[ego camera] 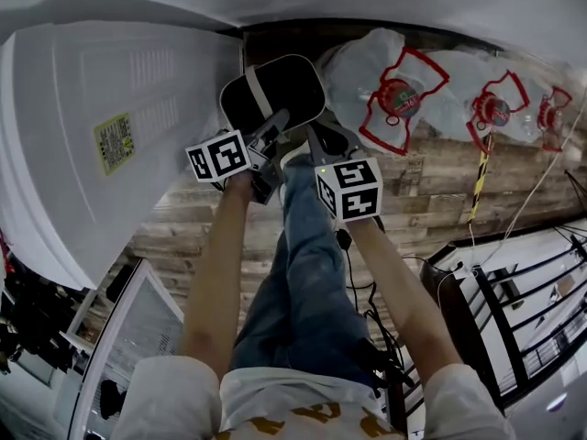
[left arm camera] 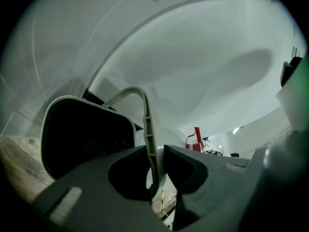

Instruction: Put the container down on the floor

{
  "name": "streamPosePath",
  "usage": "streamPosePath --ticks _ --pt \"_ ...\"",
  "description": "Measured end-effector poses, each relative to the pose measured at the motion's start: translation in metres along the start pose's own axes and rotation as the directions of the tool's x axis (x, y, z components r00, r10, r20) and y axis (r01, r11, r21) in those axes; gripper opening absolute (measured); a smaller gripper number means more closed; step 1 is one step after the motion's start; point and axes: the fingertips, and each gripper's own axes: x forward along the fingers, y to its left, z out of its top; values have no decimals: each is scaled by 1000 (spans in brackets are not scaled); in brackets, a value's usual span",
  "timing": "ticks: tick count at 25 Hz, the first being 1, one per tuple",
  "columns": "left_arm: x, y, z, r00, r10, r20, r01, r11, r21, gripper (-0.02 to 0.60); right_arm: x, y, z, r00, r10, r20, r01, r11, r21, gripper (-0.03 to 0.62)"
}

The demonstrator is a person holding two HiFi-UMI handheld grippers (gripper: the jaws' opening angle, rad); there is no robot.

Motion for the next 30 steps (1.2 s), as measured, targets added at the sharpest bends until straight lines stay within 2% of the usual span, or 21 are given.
streamPosePath --ticks 11,19,30 --pt "30 56 1 998 62 11 -62 997 -42 71 42 -4 -21 999 -15 -49 13 1000 -26 26" --pt "50 82 0 995 95 -36 -95 995 -3 71 61 -26 -33 995 -54 -89 50 998 -46 26" --pt "66 98 -2 989 122 -87 -118 992 46 69 66 -25 -34 992 -46 -118 42 998 -39 26"
